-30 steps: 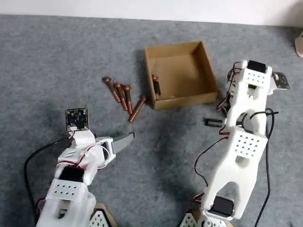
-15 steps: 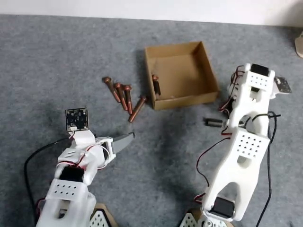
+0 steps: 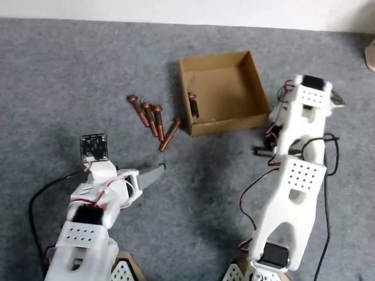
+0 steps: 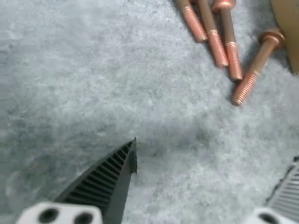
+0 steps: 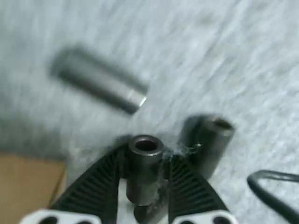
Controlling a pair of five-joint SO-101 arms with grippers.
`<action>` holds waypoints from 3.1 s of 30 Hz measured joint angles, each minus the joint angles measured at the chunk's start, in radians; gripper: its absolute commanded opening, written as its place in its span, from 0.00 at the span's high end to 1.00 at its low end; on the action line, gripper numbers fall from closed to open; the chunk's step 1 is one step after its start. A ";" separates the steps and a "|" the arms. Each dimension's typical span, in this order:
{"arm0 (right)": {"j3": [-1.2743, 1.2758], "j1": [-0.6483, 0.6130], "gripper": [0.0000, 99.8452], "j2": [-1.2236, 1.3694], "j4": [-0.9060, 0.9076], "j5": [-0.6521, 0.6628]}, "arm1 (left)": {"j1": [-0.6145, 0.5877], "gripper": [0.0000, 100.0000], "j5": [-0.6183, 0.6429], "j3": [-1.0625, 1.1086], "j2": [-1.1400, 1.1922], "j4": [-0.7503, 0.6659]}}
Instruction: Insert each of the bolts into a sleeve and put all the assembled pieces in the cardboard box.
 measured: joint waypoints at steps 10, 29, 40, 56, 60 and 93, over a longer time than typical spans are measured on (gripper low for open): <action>0.298 -0.100 1.00 -0.265 0.003 0.124 | -0.087 0.55 0.008 -0.230 0.000 0.324; 1.000 -0.396 1.00 -0.873 0.003 0.425 | -0.089 0.55 0.107 -0.408 0.000 0.423; 1.151 -0.471 1.00 -1.119 -0.011 0.430 | -0.089 0.55 0.143 -0.683 0.496 0.451; 1.576 -0.471 1.00 -1.336 -0.342 0.430 | -0.091 0.70 0.270 -1.300 1.198 0.451; 1.577 -0.471 1.00 -1.339 -0.354 0.430 | -0.091 0.70 0.305 -1.422 1.335 0.451; 1.643 -0.471 1.00 -1.347 -0.440 0.431 | -0.064 0.71 0.348 -2.156 1.979 0.709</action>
